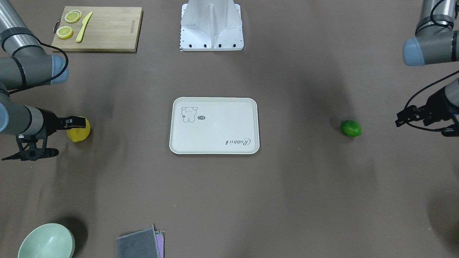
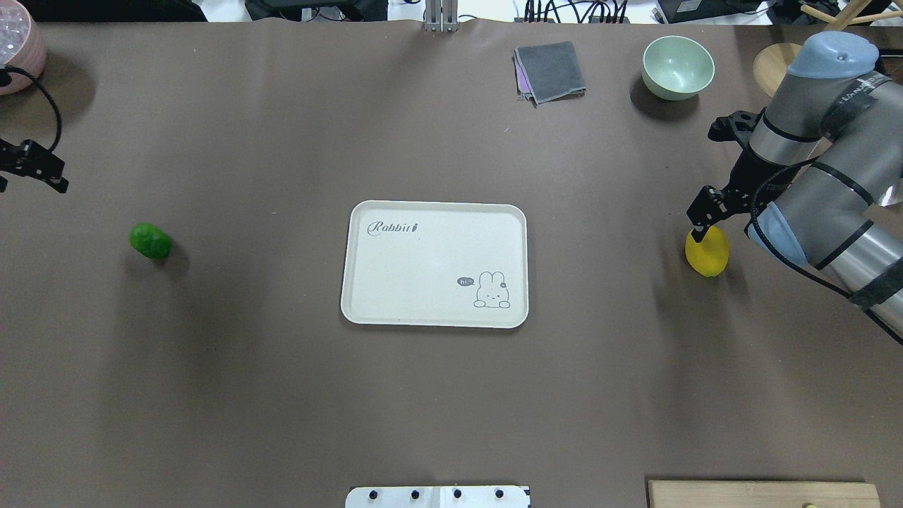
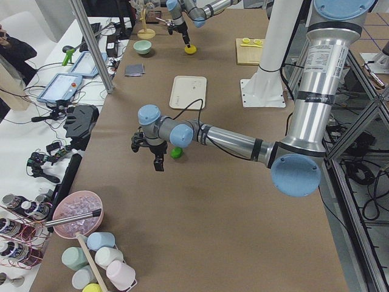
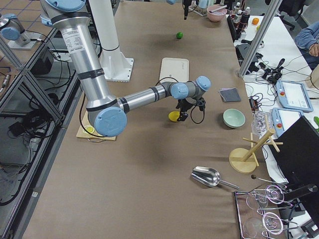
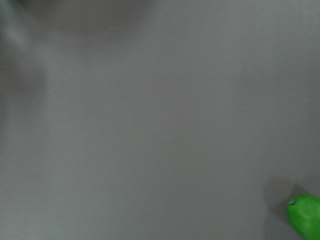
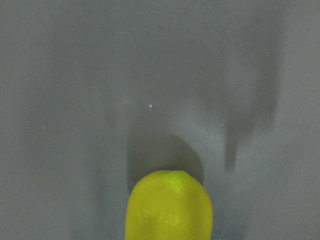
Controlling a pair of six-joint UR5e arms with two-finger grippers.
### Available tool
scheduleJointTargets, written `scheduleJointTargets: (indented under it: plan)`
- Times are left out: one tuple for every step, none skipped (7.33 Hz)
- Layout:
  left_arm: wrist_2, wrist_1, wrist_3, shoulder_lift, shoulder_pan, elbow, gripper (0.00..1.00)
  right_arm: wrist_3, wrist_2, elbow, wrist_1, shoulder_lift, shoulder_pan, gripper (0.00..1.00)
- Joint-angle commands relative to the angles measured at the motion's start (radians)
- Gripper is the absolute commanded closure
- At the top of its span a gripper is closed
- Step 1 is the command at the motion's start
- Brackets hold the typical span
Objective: Place all lemons on tray
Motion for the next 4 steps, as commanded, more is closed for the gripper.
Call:
scheduleJointTargets:
  plan:
    - [-0.056, -0.002, -0.024, -0.082, 0.069, 0.082, 0.02, 0.001, 0.0, -0.017, 0.012, 0.007, -0.002, 0.01]
    - [-0.097, -0.004, -0.082, -0.089, 0.073, 0.092, 0.02, 0.001, 0.0, -0.023, 0.012, 0.013, -0.005, 0.01]
    - [-0.114, -0.028, -0.136, -0.118, 0.092, 0.108, 0.02, 0.001, 0.0, -0.032, 0.012, 0.021, -0.005, 0.01]
    - [-0.116, -0.028, -0.159, -0.138, 0.117, 0.103, 0.02, 0.001, 0.0, -0.042, 0.018, 0.024, -0.012, 0.01]
